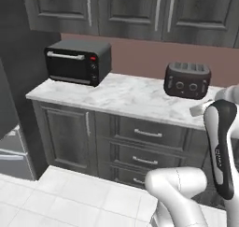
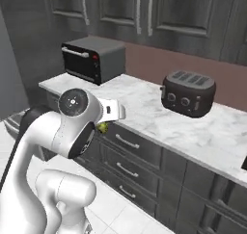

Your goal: Place the bell pepper and broccoli inside the fridge drawer. Close the drawer after placing the vegetables.

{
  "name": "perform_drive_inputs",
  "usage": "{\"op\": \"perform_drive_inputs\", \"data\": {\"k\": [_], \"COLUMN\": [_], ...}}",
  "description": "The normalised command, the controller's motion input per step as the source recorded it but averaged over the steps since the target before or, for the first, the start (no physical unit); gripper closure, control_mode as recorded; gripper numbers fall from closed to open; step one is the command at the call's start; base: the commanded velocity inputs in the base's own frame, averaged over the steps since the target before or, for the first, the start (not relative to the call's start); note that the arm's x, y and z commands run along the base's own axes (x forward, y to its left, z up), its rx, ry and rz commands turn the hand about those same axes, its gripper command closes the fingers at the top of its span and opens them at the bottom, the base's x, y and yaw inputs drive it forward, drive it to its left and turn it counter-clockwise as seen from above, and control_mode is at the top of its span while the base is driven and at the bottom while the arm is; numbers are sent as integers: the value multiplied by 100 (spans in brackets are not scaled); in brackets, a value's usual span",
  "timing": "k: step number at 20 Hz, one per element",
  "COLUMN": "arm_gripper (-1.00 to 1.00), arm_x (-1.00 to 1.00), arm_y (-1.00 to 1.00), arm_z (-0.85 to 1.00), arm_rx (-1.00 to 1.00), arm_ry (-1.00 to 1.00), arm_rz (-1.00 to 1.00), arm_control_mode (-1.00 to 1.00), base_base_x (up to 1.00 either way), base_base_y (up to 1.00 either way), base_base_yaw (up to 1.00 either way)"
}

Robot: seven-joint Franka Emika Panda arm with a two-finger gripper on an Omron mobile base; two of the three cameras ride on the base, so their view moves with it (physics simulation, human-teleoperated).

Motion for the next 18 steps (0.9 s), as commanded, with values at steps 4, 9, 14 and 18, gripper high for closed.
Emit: {"op": "perform_drive_inputs", "data": {"k": [4,9,14,18], "arm_gripper": [100,100,100,100], "arm_x": [0,0,0,0], "arm_y": [0,0,0,0], "arm_z": [0,0,0,0], "arm_rx": [0,0,0,0], "arm_ry": [0,0,0,0], "arm_rz": [0,0,0,0], "arm_control_mode": [100,100,100,100], "base_base_x": [-28,-10,13,52], "base_base_y": [100,100,100,100], "base_base_yaw": [69,63,42,28]}}
